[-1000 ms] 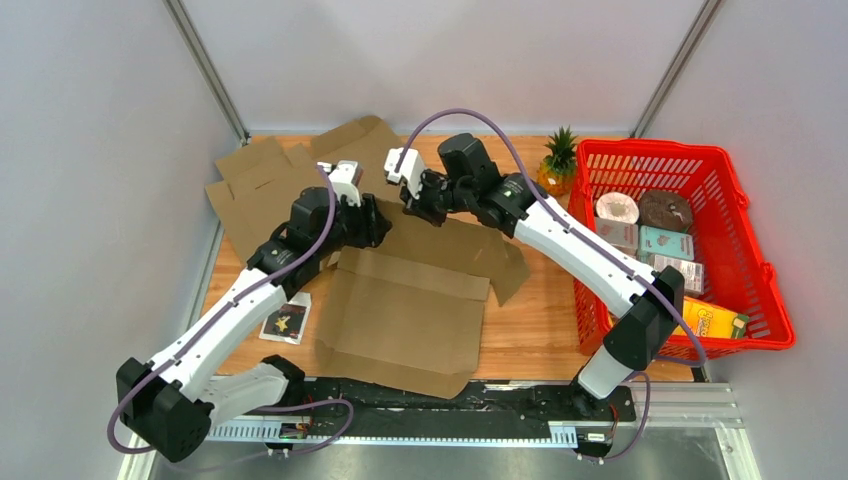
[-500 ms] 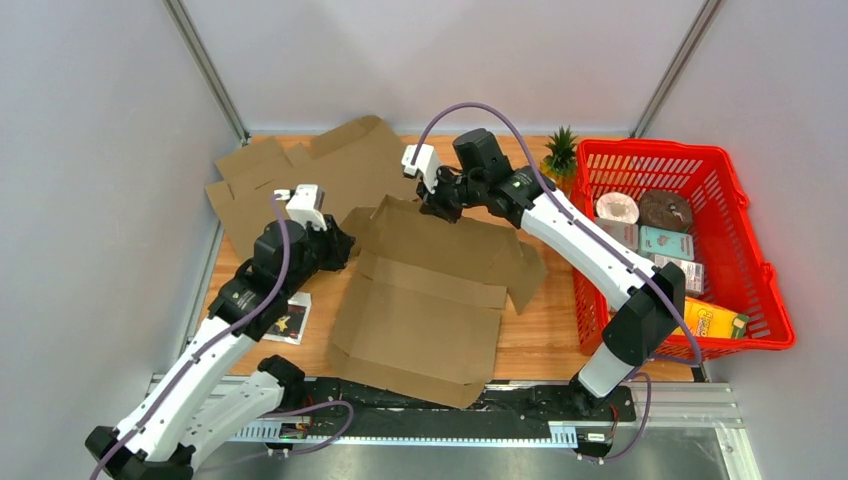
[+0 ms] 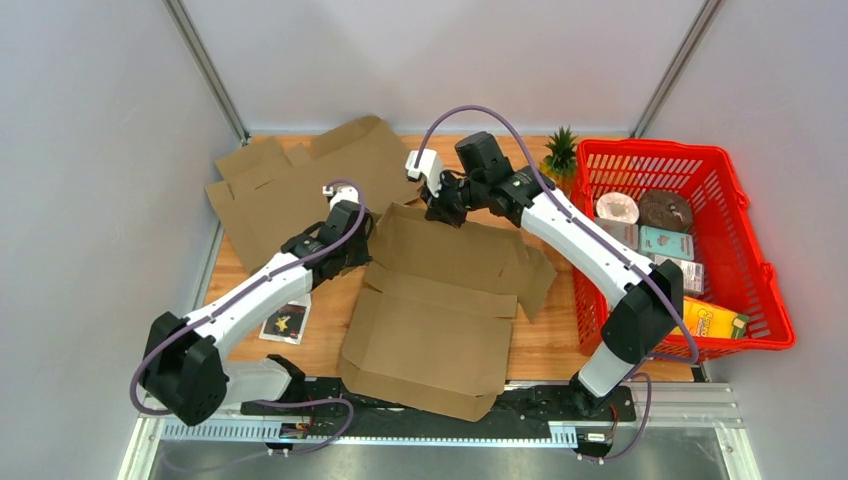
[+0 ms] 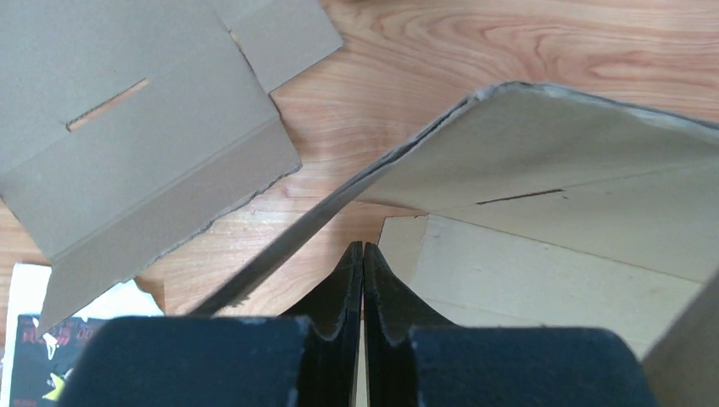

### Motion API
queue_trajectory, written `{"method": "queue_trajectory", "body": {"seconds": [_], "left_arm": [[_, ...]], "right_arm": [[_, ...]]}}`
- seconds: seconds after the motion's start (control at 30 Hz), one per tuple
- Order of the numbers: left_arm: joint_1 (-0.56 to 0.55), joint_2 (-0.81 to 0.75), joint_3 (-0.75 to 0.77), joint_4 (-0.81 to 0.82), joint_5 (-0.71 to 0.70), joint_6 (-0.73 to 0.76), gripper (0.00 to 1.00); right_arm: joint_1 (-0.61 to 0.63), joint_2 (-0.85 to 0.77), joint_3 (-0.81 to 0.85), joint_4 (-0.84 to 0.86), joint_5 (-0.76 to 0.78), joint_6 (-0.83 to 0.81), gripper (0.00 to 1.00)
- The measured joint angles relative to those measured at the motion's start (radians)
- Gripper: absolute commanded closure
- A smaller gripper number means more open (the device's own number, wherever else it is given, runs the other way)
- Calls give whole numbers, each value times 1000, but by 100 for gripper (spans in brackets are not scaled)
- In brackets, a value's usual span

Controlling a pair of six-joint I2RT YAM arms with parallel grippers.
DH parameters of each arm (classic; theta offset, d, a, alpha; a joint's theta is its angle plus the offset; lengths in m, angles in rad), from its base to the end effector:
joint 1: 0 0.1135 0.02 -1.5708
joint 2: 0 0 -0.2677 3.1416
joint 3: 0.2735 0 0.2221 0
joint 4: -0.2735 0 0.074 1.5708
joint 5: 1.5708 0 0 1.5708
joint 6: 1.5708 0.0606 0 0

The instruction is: Fold the paper box

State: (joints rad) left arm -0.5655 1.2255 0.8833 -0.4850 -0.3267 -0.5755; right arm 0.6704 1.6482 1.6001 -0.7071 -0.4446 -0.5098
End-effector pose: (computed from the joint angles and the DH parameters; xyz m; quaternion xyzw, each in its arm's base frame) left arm 0.2130 -0.1121 0.2534 -0.0637 0.9190 -0.0661 0.3835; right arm 0.2588 0.2384 0.3418 -0.5709 0.6953 0.2328 0.3694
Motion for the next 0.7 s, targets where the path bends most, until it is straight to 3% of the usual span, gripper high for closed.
{"method": "queue_trajectory", "body": {"seconds": [0.2, 0.5, 0.7], "left_arm": [[-16, 68, 4, -25, -42, -84, 84], [-16, 55, -124, 33, -24, -187, 87], [-24, -71, -319, 175, 3, -251, 85]], "right_arm": [[-2, -1, -24, 23, 1, 1, 100], [-19, -47, -100, 83, 5, 23, 100], [-40, -58, -115, 103, -6, 47, 100]]}}
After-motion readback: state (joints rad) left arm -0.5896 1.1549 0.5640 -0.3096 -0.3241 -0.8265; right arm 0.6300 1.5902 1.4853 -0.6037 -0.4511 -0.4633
